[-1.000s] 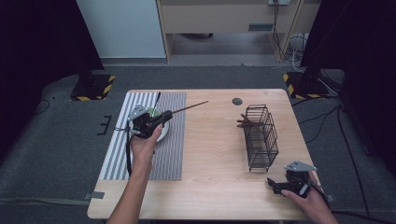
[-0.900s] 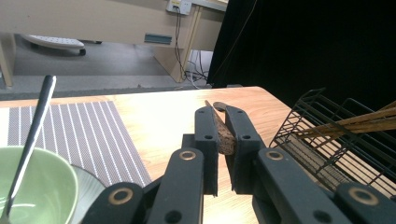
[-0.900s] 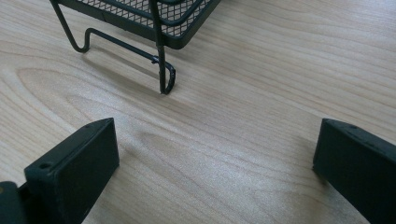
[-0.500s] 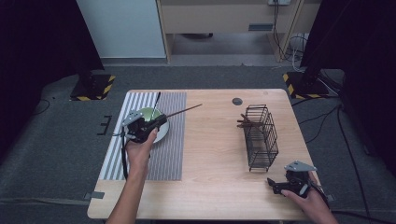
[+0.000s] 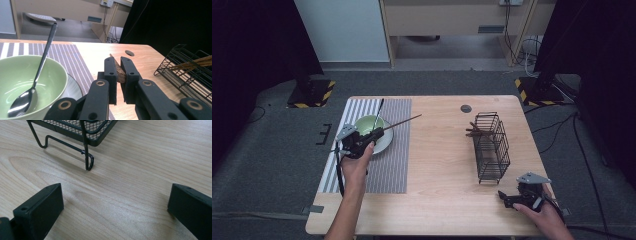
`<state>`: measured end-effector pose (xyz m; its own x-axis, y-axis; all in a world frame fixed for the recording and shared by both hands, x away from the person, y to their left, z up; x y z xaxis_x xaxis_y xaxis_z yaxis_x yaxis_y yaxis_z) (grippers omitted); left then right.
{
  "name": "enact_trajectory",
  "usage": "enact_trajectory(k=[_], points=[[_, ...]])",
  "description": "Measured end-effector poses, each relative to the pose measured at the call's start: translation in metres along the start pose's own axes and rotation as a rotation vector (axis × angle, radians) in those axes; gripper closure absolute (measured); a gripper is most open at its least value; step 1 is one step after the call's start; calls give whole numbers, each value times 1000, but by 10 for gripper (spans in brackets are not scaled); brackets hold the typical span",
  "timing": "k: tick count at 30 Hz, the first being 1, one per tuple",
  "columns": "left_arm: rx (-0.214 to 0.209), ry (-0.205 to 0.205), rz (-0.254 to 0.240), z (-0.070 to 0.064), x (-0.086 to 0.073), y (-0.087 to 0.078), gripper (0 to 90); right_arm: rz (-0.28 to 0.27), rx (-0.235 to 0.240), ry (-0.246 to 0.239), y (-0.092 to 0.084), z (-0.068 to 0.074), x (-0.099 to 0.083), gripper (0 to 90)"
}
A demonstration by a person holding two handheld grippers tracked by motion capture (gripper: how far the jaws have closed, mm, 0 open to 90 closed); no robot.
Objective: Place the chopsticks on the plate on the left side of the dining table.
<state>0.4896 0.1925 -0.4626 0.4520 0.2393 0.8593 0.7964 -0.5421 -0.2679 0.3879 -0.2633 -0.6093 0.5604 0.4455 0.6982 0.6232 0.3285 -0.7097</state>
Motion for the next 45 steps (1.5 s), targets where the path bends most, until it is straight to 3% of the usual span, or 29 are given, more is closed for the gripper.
enact_trajectory(k=[25, 45], points=[[89, -88, -11, 56, -34, -37, 837, 0, -1, 1, 0, 0, 0, 4], [86, -94, -11, 64, -48, -49, 836, 0, -1, 1, 0, 0, 0, 4]])
Point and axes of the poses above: each handheld gripper's, and its own axes: y roughly forward along the jaws, x roughly out of its top, z roughly to its left, the point moved 10 cm from there along y, roughly forward along the jaws, and after that the axes turned 8 degrees about -y, right-handed, at the moved point
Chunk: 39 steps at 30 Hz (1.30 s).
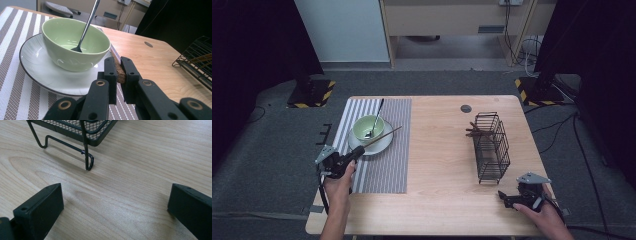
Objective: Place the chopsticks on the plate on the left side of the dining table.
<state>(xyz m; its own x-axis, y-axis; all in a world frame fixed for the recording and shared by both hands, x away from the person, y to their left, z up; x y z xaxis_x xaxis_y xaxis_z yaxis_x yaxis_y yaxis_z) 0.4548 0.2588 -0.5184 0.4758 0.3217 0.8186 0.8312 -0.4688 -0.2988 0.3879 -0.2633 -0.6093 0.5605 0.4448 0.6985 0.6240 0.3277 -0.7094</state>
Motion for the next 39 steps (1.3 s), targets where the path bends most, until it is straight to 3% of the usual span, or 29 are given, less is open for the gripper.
enact_trajectory(k=[15, 28, 34, 39], points=[[-28, -15, 54, 7, -14, -6, 835, -2, 2, -6, -1, 1, 0, 4], [-45, -32, 68, 8, -16, -4, 835, -2, 5, -6, -1, 1, -1, 4], [-46, -45, 60, 13, -14, -6, 834, -2, 6, -7, -1, 1, -1, 4], [-52, -77, 86, 17, -19, -6, 834, -2, 6, -7, -1, 1, -1, 4]])
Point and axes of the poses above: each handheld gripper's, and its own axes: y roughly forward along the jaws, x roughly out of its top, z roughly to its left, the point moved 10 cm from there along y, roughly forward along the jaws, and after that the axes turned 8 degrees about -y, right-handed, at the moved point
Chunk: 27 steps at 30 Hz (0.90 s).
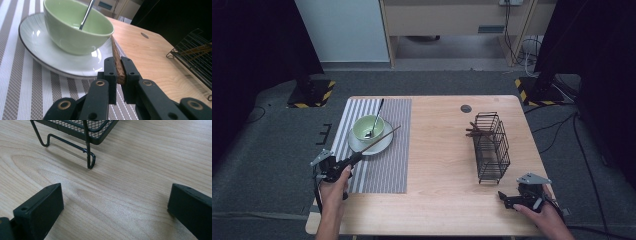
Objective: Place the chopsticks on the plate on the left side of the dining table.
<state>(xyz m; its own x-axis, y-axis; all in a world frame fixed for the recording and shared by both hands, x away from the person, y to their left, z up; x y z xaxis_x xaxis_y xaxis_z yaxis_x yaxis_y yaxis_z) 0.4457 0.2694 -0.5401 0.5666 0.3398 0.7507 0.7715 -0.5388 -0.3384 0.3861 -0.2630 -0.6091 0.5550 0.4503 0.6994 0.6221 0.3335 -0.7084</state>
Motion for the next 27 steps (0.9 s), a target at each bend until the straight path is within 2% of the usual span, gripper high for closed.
enact_trajectory(k=[5, 14, 27], points=[[4, -23, 45, 7, -8, 2, 831, 0, 1, -1, 0, 0, 0, 4], [15, -27, 132, 15, -21, 5, 829, 0, 1, -1, 0, 0, 0, 4], [18, -19, 189, 17, -29, 8, 829, 1, 3, -6, -1, 0, -1, 4]])
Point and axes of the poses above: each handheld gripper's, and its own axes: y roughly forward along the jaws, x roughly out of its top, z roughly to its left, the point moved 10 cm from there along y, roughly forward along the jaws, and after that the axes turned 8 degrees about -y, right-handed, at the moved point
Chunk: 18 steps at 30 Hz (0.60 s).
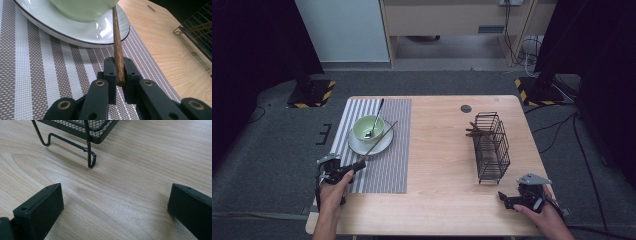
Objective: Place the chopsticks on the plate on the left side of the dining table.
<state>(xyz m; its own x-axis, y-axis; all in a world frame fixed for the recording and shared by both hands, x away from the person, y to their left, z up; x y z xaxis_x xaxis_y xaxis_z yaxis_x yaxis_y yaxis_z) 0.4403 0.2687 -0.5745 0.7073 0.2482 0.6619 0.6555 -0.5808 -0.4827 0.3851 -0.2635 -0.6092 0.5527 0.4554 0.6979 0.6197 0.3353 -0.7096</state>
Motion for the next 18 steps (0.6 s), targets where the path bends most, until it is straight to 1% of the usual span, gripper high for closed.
enact_trajectory(k=[8, 12, 16, 18], points=[[2, 4, 41, 2, -6, 3, 829, 0, 0, 1, 0, 0, 0, 4], [-4, 2, 52, 2, -8, 4, 828, 1, 0, 3, 0, 0, 0, 4], [4, 8, 68, 4, -10, 5, 828, 0, 0, 3, 0, 0, 0, 4], [6, 6, 67, 5, -10, 5, 828, 0, 0, 3, 0, 0, 0, 4]])
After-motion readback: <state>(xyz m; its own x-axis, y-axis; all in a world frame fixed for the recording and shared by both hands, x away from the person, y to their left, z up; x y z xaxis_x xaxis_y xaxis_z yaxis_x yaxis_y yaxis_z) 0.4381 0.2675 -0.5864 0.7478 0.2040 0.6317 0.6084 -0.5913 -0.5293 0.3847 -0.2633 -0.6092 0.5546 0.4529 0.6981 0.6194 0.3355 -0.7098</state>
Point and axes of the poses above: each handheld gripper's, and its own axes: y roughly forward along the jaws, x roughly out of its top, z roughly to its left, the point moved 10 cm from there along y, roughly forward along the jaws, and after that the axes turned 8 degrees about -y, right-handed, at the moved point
